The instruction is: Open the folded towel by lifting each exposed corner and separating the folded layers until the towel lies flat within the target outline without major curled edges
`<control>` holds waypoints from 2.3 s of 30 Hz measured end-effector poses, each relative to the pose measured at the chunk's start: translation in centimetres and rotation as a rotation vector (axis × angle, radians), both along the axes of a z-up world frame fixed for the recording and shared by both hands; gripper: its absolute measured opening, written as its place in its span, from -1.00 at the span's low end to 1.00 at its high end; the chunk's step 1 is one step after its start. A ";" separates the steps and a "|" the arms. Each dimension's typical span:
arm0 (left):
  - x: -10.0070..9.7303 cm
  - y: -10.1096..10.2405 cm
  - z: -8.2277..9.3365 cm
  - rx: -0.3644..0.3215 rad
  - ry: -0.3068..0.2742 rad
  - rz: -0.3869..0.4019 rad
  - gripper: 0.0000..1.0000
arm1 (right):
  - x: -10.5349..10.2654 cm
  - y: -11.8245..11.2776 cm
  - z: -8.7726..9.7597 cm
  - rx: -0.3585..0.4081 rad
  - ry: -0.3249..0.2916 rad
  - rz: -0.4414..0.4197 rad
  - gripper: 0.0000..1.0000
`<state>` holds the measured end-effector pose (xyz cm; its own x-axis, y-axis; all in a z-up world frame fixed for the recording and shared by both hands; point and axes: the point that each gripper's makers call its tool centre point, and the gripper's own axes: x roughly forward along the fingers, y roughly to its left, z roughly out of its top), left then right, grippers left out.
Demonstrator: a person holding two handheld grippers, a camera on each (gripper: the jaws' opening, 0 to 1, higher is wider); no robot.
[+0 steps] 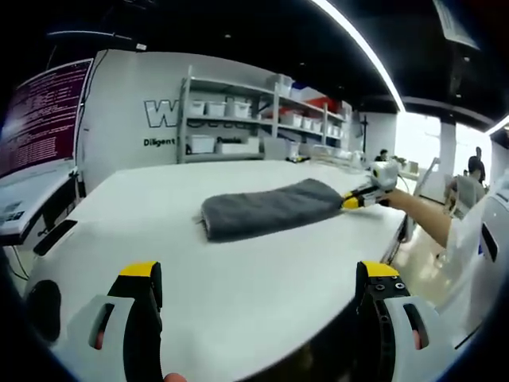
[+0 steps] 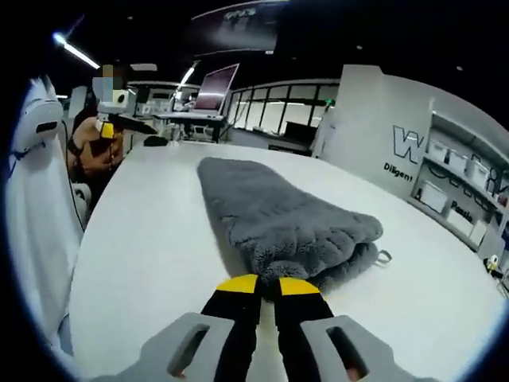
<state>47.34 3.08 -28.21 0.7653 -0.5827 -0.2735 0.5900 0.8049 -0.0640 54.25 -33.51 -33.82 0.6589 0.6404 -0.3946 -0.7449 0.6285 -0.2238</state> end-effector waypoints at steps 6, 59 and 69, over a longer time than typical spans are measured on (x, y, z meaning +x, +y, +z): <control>0.1 0.0 -0.1 -0.008 0.000 -0.002 0.99 | -1.4 1.0 -0.1 -0.006 0.008 0.042 -0.95; -0.2 0.6 -0.7 0.001 0.018 0.015 0.99 | -7.2 27.1 0.2 -0.006 0.047 0.530 -0.95; -0.3 1.0 -0.8 0.000 0.020 0.024 0.99 | -5.1 30.1 0.2 0.002 0.061 0.433 -0.95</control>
